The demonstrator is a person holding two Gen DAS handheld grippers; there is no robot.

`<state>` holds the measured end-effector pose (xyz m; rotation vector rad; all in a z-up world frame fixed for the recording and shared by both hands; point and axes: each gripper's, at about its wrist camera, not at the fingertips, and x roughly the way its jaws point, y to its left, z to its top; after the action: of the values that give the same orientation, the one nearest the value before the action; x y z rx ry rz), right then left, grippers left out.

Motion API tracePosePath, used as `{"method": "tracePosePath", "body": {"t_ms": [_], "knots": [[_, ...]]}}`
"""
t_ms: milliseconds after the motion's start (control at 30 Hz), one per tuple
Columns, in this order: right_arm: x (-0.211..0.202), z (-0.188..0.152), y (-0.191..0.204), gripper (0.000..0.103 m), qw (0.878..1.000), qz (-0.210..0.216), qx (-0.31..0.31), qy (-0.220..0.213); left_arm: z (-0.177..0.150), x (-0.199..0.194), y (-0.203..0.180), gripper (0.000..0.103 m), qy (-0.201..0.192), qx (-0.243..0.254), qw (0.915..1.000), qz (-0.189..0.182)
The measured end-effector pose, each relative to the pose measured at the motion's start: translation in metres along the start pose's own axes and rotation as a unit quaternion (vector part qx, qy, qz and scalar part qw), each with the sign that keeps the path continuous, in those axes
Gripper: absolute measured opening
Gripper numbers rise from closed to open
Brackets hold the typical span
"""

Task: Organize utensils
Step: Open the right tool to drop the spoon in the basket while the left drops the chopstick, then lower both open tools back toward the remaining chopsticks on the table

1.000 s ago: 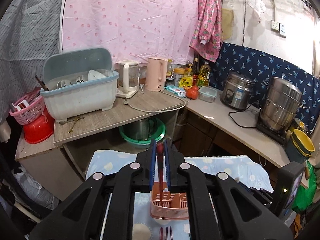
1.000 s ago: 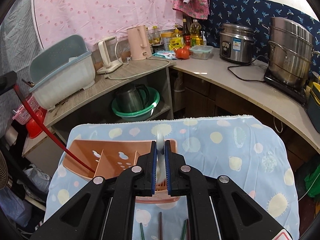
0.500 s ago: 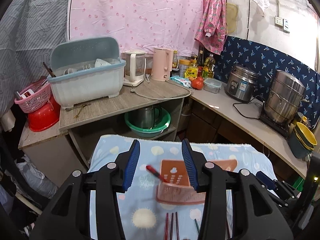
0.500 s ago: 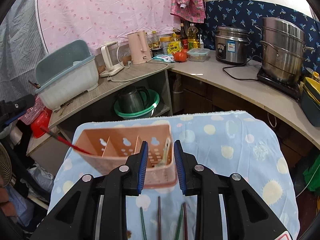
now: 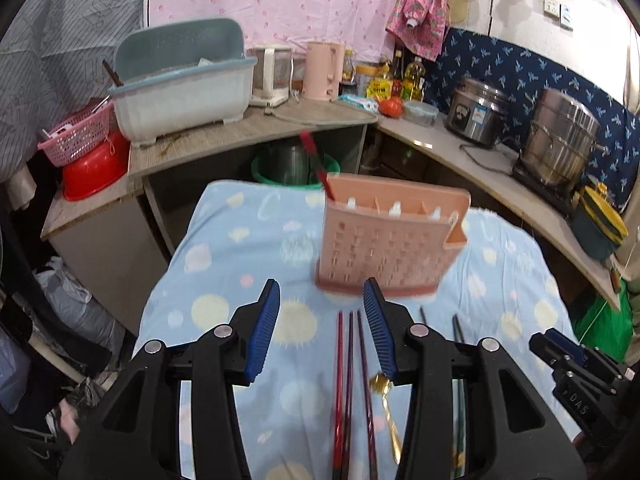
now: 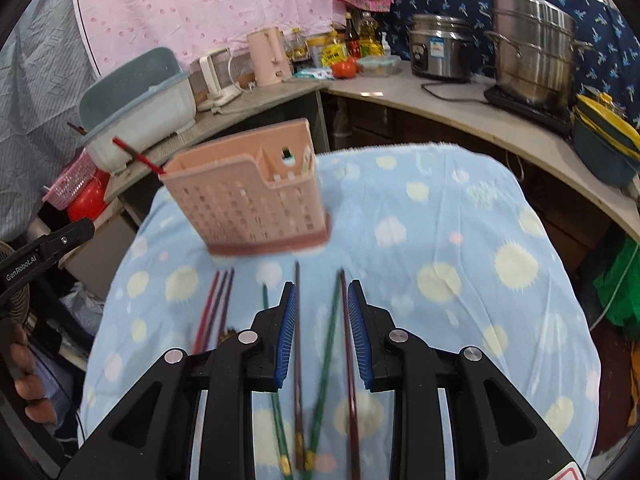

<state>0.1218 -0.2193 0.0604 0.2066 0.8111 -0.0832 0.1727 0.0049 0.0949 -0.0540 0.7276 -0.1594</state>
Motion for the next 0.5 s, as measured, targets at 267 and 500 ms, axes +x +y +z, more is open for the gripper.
{"method": "tracePosePath", "body": {"t_ms": [267,500], "knots": [[0.004,-0.064,-0.024,0.026,0.998,-0.018,0.008,0.053,-0.071,0.011,0.003,0.042,0.06,0.005,0.9982,0.005],[0.011,-0.107,-0.025,0.026,0.996,-0.02,0.001,0.084,-0.119,0.022,0.006,0.042,0.102,0.0,0.9948,0.001]]}}
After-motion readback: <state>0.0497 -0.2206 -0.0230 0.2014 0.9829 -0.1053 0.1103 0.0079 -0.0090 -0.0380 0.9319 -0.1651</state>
